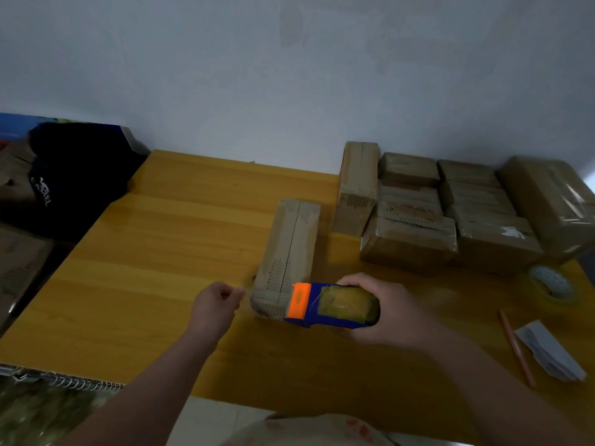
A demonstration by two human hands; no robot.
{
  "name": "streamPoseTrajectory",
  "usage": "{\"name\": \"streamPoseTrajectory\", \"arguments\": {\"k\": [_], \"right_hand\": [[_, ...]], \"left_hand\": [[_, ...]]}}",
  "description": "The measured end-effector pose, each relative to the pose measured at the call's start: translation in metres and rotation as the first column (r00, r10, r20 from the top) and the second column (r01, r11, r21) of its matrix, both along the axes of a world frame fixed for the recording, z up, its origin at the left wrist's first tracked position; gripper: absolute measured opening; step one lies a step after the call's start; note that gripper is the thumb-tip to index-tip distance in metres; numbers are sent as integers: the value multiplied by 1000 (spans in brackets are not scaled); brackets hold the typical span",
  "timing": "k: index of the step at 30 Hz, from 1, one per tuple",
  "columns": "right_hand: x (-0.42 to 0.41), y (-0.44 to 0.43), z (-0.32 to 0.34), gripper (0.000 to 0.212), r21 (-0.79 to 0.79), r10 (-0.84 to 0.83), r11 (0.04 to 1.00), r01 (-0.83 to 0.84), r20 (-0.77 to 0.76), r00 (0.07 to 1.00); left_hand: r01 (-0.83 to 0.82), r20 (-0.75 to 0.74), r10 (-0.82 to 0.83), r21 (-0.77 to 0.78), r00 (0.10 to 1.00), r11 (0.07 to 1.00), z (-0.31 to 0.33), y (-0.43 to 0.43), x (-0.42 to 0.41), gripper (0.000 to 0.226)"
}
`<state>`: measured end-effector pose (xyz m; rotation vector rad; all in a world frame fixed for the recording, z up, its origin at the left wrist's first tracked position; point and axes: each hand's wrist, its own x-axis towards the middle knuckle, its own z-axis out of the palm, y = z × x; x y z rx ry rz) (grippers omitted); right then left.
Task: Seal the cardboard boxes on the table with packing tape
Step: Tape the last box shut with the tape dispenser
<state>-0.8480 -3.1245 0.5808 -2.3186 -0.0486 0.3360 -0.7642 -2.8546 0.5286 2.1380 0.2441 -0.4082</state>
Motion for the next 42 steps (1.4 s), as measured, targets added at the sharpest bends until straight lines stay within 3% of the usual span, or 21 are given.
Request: {"name": "streamPoseTrajectory", "arguments": {"k": [12, 25, 28, 31, 33, 36, 42], "right_hand": [[2, 4, -17, 74, -56, -8, 998, 8, 0, 1000], [1, 4, -18, 72, -74, -9, 997, 6, -38, 999], [2, 2, -21, 73, -82, -8, 997, 5, -41, 999], [1, 2, -22, 72, -69, -12, 998, 9, -43, 999], [2, 2, -23, 71, -75, -10, 997, 7, -42, 999], [2, 1, -24, 70, -69, -9, 998, 6, -46, 999], [2, 0, -26, 71, -51, -3, 999, 0, -47, 999]], "left_hand": [[20, -4, -20, 28, 1000, 999, -16, 2, 6, 26], [107, -164, -131, -151, 978, 983, -30, 2, 6, 24], [132, -215, -147, -82, 966, 988, -33, 5, 9, 24], [125, -23, -123, 124, 992, 984, -31, 2, 8, 22], [26, 87, -31, 52, 996, 998, -26, -3, 5, 23], [-42, 2, 43, -165, 999, 985, -16, -9, -4, 33], [83, -158, -123, -241, 980, 967, -2, -15, -14, 64]]}}
